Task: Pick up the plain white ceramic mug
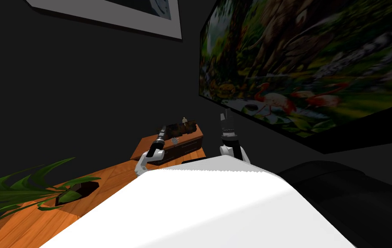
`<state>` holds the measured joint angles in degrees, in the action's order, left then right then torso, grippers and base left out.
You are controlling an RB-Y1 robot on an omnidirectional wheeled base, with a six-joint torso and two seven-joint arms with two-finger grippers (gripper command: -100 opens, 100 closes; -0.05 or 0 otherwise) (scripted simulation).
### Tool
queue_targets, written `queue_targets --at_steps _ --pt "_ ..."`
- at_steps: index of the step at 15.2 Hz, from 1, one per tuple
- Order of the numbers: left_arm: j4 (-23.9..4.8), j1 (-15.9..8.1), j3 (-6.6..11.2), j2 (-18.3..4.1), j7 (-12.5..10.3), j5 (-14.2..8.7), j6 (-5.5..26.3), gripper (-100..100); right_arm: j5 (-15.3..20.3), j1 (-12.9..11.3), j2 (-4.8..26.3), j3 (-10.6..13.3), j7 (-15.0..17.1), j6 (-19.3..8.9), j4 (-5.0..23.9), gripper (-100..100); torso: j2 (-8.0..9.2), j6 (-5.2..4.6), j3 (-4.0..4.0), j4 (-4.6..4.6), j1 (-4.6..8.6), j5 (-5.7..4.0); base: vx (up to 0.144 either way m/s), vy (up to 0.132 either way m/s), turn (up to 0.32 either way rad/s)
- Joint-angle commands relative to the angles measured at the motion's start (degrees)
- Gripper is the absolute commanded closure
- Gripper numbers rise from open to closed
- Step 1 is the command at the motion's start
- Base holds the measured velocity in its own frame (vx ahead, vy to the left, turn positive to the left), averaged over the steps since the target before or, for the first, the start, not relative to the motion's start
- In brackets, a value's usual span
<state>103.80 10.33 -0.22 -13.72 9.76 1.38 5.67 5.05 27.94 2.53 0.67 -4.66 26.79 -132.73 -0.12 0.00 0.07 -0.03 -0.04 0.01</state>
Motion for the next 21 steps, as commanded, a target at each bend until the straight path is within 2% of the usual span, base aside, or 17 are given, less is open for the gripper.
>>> queue_targets --at_steps 1,2,3,5,6,8,9,11,12,14,15,17,18,20,21 --pt "-1.5 -1.0 -0.06 0.0 0.1 -0.2 2.9 -100 0.0 0.0 0.0 0.0 0.0 0.0 0.0 0 0.0 0.0 0.0 0.0 0.0 0.0 0.026 0.008 -0.005" --pt "-1.5 -1.0 -0.06 0.0 0.1 -0.2 3.6 -100 0.0 0.0 0.0 0.0 0.0 0.0 0.0 0 -0.01 0.0 0.01 0.0 0.0 0.0 0.019 0.005 -0.003" --pt "-3.8 -2.5 -0.08 -0.2 0.1 -0.6 5.2 -100 0.0 0.0 0.0 0.0 0.0 0.0 0.0 0 0.0 0.0 0.0 0.0 0.0 0.0 0.022 0.003 -0.003" --pt "-3.8 -2.5 -0.08 -0.2 0.1 -0.6 7.1 -100 0.0 0.0 0.0 0.0 0.0 0.0 0.0 0 -0.01 0.0 0.01 -0.01 0.02 0.0 0.022 0.004 -0.005" --pt "-6.1 -4.1 -0.1 -0.3 0.2 -1.1 8.5 -100 0.0 0.0 0.0 0.0 0.0 0.0 0.0 0 0.01 0.01 0.0 0.0 0.01 0.0 0.021 0.008 -0.001" --pt "-6.1 -4.1 -0.1 -0.3 0.2 -1.1 10.6 -100 0.0 0.0 0.0 0.0 0.0 0.0 0.0 0 0.0 0.01 0.0 0.0 -0.01 0.0 0.021 0.009 -0.004" --pt "-8.4 -5.6 -0.13 -0.3 0.2 -1.5 12.1 -100 0.0 0.0 0.0 0.0 0.0 0.0 0.0 0 0.01 0.0 0.0 0.0 0.0 0.0 0.025 0.008 -0.002" --pt "-8.4 -5.6 -0.13 -0.3 0.2 -1.5 14.2 -100 0.0 0.0 0.0 0.0 0.0 0.0 0.0 0 -0.01 0.0 0.01 0.0 0.0 0.0 0.024 0.007 -0.004" --pt "-10.3 -7.2 -0.15 -0.4 0.2 -1.9 16.0 -100 0.0 0.0 0.0 0.0 0.0 0.0 0.0 0 0.0 0.0 0.0 0.0 0.0 0.0 0.023 0.007 -0.003" --pt "-10.8 -7.2 -0.15 -0.4 0.2 -1.9 17.8 -100 0.0 0.0 0.0 0.0 0.0 0.0 0.0 0 -0.02 0.0 0.01 -0.01 0.0 0.0 0.026 0.007 -0.005" --pt "-13.1 -8.8 -0.17 -0.3 0.3 -2.4 19.6 -100 0.0 0.0 0.0 0.0 0.0 0.0 0.0 0 -0.01 0.01 0.01 -0.01 0.0 0.0 0.025 0.004 -0.003" --pt "-13.1 -8.8 -0.17 -0.3 0.3 -2.4 21.4 -100 0.0 0.0 0.0 0.0 0.0 0.0 0.0 0 -0.02 0.0 0.01 -0.01 0.01 0.0 0.022 0.006 -0.004" --pt "-15.4 -10.4 -0.19 -0.3 0.3 -2.8 23.0 -100 0.0 0.0 0.0 0.0 0.0 0.0 0.0 0 0.0 0.01 0.0 0.0 0.01 0.0 0.021 0.01 -0.002" --pt "-15.4 -10.4 -0.19 -0.3 0.3 -2.8 24.9 -100 0.0 0.0 0.0 0.0 0.0 0.0 0.0 0 0.0 0.0 0.0 0.0 0.0 0.0 0.021 0.007 -0.005" --pt "-17.7 -11.9 -0.21 -0.2 0.4 -3.2 26.8 -100 0.0 0.0 0.0 0.0 0.0 0.0 0.0 0 0.01 0.01 0.0 0.0 0.0 0.0 0.024 0.005 -0.001"
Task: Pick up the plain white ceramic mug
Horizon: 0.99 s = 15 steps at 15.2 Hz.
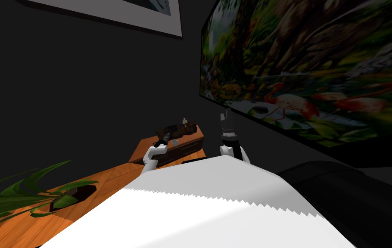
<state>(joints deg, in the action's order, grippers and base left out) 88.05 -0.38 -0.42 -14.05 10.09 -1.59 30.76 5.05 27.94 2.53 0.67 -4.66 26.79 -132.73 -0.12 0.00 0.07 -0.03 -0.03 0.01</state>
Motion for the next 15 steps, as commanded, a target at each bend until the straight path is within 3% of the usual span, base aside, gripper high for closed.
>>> queue_targets --at_steps 1,2,3,5,6,8,9,12,15 --pt "-2.0 -1.2 -0.01 0.1 0.0 -0.3 2.9 -100 0.0 0.0 0.0 0.0 0.0 0.0 0.0 0 0.0 0.0 0.0 0.0 0.0 0.0 0.03 0.006 -0.005" --pt "-2.0 -1.2 -0.01 0.1 0.0 -0.3 3.4 -100 0.0 0.0 0.0 0.0 0.0 0.0 0.0 0 -0.01 0.0 0.01 0.0 0.0 0.0 0.025 0.007 -0.002" --pt "-4.2 -2.7 -0.03 0.2 0.1 -0.7 5.2 -100 0.0 0.0 0.0 0.0 0.0 0.0 0.0 0 -0.01 0.0 0.01 0.0 0.0 0.0 0.029 0.007 -0.002" --pt "-4.3 -2.7 -0.03 0.2 0.1 -0.7 6.9 -100 0.0 0.0 0.0 0.0 0.0 0.0 0.0 0 -0.03 0.0 0.02 -0.01 -0.01 0.0 0.027 0.009 -0.005" --pt "-6.5 -4.3 -0.05 0.3 0.1 -1.1 8.3 -100 0.0 0.0 0.0 0.0 0.0 0.0 0.0 0 -0.01 0.01 0.01 0.0 -0.01 0.0 0.026 0.009 -0.001" --pt "-6.5 -4.3 -0.05 0.3 0.1 -1.1 10.3 -100 0.0 0.0 0.0 0.0 0.0 0.0 0.0 0 -0.03 0.0 0.01 0.0 -0.01 0.0 0.025 0.009 -0.004" --pt "-8.7 -5.8 -0.07 0.5 0.1 -1.5 11.8 -100 0.0 0.0 0.0 0.0 0.0 0.0 0.0 0 -0.01 0.0 0.01 0.0 -0.01 0.0 0.023 0.003 -0.004" --pt "-8.7 -5.8 -0.07 0.5 0.1 -1.5 13.7 -100 0.0 0.0 0.0 0.0 0.0 0.0 0.0 0 0.01 0.01 0.0 0.0 0.01 0.0 0.019 0.005 -0.002" --pt "-12.7 -8.6 -0.11 0.9 0.2 -2.3 18.3 -100 0.0 0.0 0.0 0.0 0.0 0.0 0.0 0 0.01 0.0 -0.01 0.0 0.01 -0.01 0.025 0.005 -0.004"
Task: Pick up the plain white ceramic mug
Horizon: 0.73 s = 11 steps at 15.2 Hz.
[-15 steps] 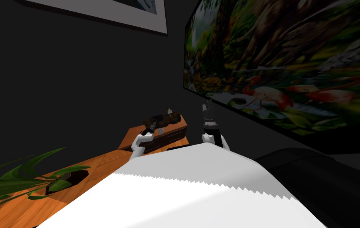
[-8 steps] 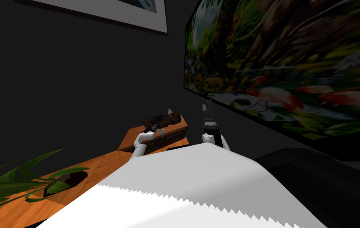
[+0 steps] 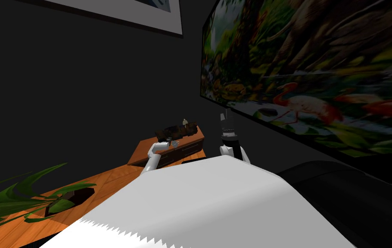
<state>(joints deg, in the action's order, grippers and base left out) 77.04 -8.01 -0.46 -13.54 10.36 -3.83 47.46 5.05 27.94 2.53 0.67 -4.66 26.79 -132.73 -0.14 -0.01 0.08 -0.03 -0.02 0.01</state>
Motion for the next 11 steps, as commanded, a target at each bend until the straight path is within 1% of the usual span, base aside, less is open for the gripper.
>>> queue_targets --at_steps 1,2,3,4,5,6,7,8,9,10,11 --pt "-1.9 -1.0 -0.07 0.3 -0.1 0.0 2.9 -100 0.0 0.0 0.0 0.0 0.0 0.0 0.0 0 0.0 0.0 0.0 0.0 0.0 0.0 0.035 0.011 -0.008" --pt "-1.9 -1.0 -0.07 0.3 -0.1 0.0 3.4 -100 0.0 0.0 0.0 0.0 0.0 0.0 0.0 0 -0.01 0.01 0.01 -0.01 -0.01 0.0 0.027 0.009 -0.004" --pt "-3.8 -2.4 -0.09 0.5 0.0 -0.4 5.2 -100 0.0 0.0 0.0 0.0 0.0 0.0 0.0 0 0.0 0.02 0.0 -0.01 -0.01 0.0 0.028 0.008 0.0" --pt "-3.8 -2.4 -0.09 0.5 0.0 -0.4 6.5 -100 0.0 0.0 0.0 0.0 0.0 0.0 0.0 0 0.0 0.01 0.0 -0.01 0.0 0.0 0.029 0.007 -0.005" --pt "-3.8 -2.4 -0.09 0.5 0.0 -0.4 6.5 -100 0.0 0.0 0.0 0.0 0.0 0.0 0.0 0 -0.01 0.01 0.01 -0.01 -0.01 0.0 0.022 0.007 -0.003" --pt "-5.7 -3.7 -0.11 0.7 0.0 -0.8 8.4 -100 0.0 0.0 0.0 0.0 0.0 0.0 0.0 0 0.01 0.01 0.0 0.0 -0.01 0.0 0.025 0.007 -0.002" --pt "-5.7 -3.7 -0.11 0.7 0.0 -0.8 9.4 -100 0.0 0.0 0.0 0.0 0.0 0.0 0.0 0 0.01 0.01 0.0 0.0 0.0 0.0 0.025 0.007 -0.006" --pt "-5.7 -3.7 -0.11 0.7 0.0 -0.8 9.4 -100 0.0 0.0 0.0 0.0 0.0 0.0 0.0 0 0.01 0.01 0.0 0.0 0.0 0.0 0.019 0.006 -0.002" --pt "-7.5 -5.0 -0.12 0.9 0.0 -1.1 11.5 -100 0.0 0.0 0.0 0.0 0.0 0.0 0.0 0 0.03 0.01 -0.01 0.0 0.0 0.0 0.026 0.01 -0.001" --pt "-7.5 -5.0 -0.12 0.9 0.0 -1.1 12.2 -100 0.0 0.0 0.0 0.0 0.0 0.0 0.0 0 0.02 0.01 -0.01 0.0 -0.01 0.0 0.029 0.01 -0.005" --pt "-9.2 -6.2 -0.13 1.2 0.0 -1.4 13.8 -100 0.0 0.0 0.0 0.0 0.0 0.0 0.0 0 0.01 0.01 0.0 0.0 -0.01 0.0 0.036 0.009 -0.008"
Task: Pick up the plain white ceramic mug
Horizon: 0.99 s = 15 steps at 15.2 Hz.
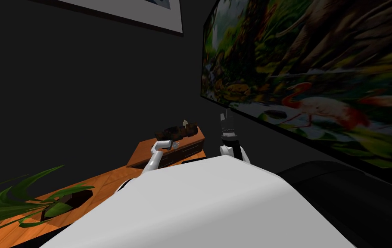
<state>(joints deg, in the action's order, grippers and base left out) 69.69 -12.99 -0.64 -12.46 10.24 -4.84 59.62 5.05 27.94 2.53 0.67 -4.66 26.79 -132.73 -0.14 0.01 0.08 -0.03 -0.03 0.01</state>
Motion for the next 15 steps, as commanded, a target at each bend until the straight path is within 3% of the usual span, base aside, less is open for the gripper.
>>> queue_targets --at_steps 1,2,4,12,15 --pt "-1.8 -1.2 0.05 0.1 0.1 -0.4 2.6 -100 0.0 0.0 0.0 0.0 0.0 0.0 0.0 0 0.0 0.0 0.0 0.0 0.0 0.0 0.037 0.009 -0.004" --pt "-3.4 -2.3 0.04 0.3 0.2 -0.7 4.0 -100 0.0 0.0 0.0 0.0 0.0 0.0 0.0 0 -0.01 0.0 0.01 0.0 0.0 0.0 0.038 0.016 -0.003" --pt "-3.4 -2.3 0.04 0.3 0.2 -0.7 5.1 -100 0.0 0.0 0.0 0.0 0.0 0.0 0.0 0 -0.02 0.0 0.02 -0.01 -0.02 0.01 0.031 0.012 -0.004" --pt "-9.2 -6.7 0.03 1.1 0.2 -1.8 14.1 -100 0.0 0.0 0.0 0.0 0.0 0.0 0.0 0 -0.01 0.0 0.0 0.0 0.0 0.0 0.033 0.007 -0.005" --pt "-10.4 -7.7 0.05 1.2 0.2 -2.0 16.0 -100 0.0 0.0 0.0 0.0 0.0 0.0 0.0 0 -0.04 0.0 0.02 -0.01 0.0 0.0 0.043 0.011 -0.006"
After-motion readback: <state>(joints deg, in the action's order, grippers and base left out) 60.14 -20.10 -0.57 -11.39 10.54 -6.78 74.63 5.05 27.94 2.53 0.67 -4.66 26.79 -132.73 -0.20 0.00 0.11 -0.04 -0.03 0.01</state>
